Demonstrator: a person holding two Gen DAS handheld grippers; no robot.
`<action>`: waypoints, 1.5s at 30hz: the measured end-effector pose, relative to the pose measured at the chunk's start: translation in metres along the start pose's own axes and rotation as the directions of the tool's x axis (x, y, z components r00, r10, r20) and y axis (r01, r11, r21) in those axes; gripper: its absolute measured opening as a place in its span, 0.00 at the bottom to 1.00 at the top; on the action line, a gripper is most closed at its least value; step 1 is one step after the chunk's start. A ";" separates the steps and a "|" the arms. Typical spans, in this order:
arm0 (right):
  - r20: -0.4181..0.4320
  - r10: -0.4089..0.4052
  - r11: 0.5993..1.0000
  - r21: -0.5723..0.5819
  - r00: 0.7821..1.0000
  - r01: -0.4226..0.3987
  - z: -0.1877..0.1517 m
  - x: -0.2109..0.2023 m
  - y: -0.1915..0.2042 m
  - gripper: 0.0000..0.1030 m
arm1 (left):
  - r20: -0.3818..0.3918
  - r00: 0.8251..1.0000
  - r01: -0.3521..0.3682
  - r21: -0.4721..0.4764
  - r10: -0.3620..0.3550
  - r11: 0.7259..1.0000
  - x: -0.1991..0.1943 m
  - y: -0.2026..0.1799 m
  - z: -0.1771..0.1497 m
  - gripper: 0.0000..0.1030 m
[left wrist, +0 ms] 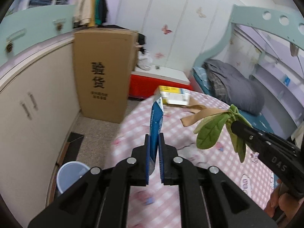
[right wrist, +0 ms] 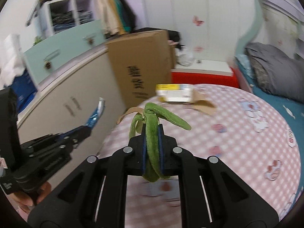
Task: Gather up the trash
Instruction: 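Carry both items over the wastebasket and open the right tool to drop the leaf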
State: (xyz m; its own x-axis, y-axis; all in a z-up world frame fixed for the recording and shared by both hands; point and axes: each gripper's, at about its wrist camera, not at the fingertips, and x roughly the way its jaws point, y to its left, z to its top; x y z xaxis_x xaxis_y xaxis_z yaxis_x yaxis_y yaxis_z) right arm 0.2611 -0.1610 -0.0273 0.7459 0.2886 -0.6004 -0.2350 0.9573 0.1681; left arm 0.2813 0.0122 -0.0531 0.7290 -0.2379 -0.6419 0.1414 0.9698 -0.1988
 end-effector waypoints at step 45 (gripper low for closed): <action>-0.338 0.221 0.951 -0.134 0.915 -0.280 -0.084 0.239 0.247 0.56 | -0.280 0.912 -0.397 -0.413 0.300 0.820 0.046 0.327 -0.107 0.08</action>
State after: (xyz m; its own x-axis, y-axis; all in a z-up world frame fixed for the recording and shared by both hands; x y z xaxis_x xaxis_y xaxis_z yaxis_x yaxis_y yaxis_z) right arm 0.3288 0.1426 -0.1947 0.4192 0.4703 -0.7766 -0.5156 0.8274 0.2228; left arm 0.2899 0.3125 -0.2269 0.5193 0.0589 -0.8526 -0.4500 0.8670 -0.2141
